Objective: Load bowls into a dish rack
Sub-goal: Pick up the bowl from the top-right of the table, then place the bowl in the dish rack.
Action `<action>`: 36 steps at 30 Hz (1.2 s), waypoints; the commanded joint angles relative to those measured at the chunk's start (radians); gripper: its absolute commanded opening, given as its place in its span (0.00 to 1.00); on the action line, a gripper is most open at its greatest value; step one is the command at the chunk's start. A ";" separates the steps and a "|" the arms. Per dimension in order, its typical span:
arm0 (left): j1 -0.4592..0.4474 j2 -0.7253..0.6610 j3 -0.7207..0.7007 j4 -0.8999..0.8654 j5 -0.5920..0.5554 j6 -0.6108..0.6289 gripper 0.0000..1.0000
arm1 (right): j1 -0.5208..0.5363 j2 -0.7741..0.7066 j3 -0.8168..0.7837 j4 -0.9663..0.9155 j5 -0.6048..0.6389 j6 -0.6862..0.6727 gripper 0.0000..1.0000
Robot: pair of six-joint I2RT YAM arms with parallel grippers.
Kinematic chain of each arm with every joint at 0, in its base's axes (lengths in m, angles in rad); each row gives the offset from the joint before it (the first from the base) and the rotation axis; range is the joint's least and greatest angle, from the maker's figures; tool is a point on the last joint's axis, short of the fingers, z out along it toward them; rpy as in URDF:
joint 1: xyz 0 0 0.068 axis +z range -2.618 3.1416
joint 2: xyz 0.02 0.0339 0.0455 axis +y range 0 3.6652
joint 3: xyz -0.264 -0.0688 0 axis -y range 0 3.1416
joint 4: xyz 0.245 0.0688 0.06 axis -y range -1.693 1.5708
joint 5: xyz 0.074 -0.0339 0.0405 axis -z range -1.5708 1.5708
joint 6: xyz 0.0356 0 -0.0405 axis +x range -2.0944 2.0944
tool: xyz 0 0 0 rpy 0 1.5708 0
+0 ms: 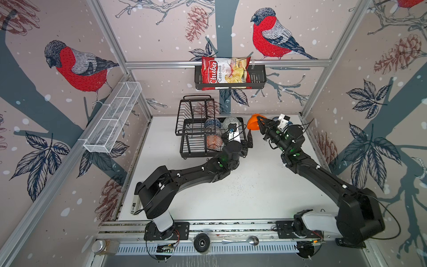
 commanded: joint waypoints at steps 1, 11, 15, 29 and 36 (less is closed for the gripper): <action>0.013 -0.034 0.042 -0.168 0.110 -0.021 0.98 | -0.012 -0.011 -0.014 0.098 0.010 -0.042 0.00; 0.097 -0.104 0.141 -0.565 0.229 -0.046 0.98 | -0.015 -0.008 -0.054 0.107 0.060 -0.142 0.00; 0.161 -0.100 0.241 -0.691 0.270 -0.048 0.98 | 0.015 0.032 -0.055 0.109 0.093 -0.174 0.00; 0.239 -0.142 0.242 -0.617 0.319 0.283 0.98 | 0.145 0.301 0.083 0.167 0.152 -0.274 0.00; 0.277 -0.237 0.075 -0.449 0.316 0.303 0.98 | 0.188 0.438 0.161 0.180 0.182 -0.269 0.00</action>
